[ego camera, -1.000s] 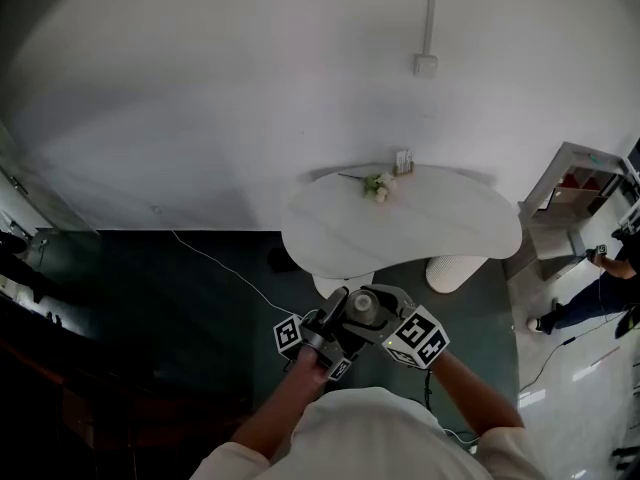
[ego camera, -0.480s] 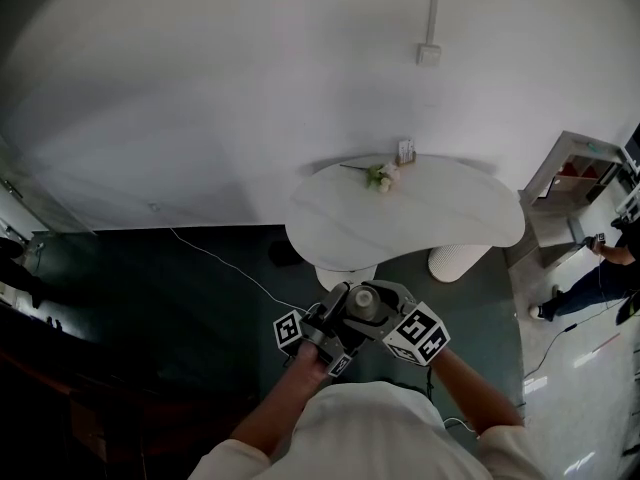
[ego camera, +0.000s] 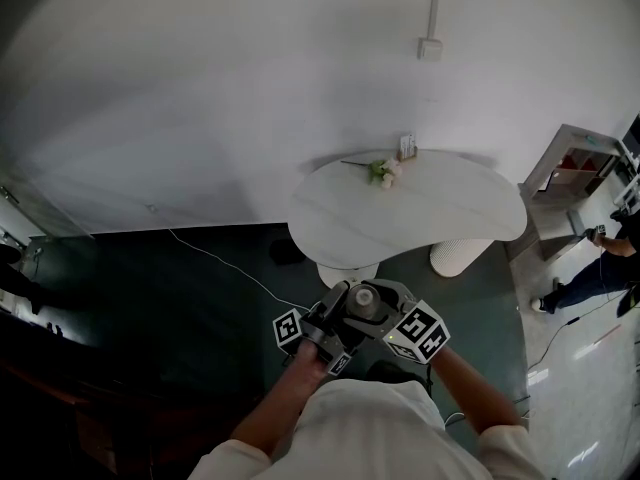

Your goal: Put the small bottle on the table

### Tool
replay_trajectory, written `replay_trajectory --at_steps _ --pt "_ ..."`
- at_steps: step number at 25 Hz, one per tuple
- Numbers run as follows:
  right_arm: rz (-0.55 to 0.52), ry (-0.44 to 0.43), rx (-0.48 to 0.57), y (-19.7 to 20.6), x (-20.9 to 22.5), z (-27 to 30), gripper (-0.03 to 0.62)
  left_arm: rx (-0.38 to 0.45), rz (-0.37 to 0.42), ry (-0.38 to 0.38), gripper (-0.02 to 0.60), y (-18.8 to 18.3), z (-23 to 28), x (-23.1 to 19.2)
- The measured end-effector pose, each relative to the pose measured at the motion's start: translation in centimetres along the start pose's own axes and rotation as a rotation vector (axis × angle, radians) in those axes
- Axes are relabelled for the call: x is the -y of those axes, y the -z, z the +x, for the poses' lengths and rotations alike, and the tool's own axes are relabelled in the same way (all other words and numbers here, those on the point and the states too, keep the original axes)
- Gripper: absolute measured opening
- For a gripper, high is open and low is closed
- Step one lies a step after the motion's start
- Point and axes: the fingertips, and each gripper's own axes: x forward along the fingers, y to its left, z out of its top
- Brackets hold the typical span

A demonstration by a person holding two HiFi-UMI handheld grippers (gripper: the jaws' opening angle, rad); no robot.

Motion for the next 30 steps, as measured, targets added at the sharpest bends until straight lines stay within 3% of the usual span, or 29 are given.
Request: replay_trajectory --at_steps 11,30 --pt "0.015 -0.029 -0.019 0.2 3.8 1.9 0.35 0.02 0.002 -0.026 0.314 -3.5 -0.1 -2.9" --pt "-0.019 -0.182 -0.083 0.5 17.2 3.8 0.348 0.081 0.099 -0.084 0.314 -11.7 2.1 -14.5"
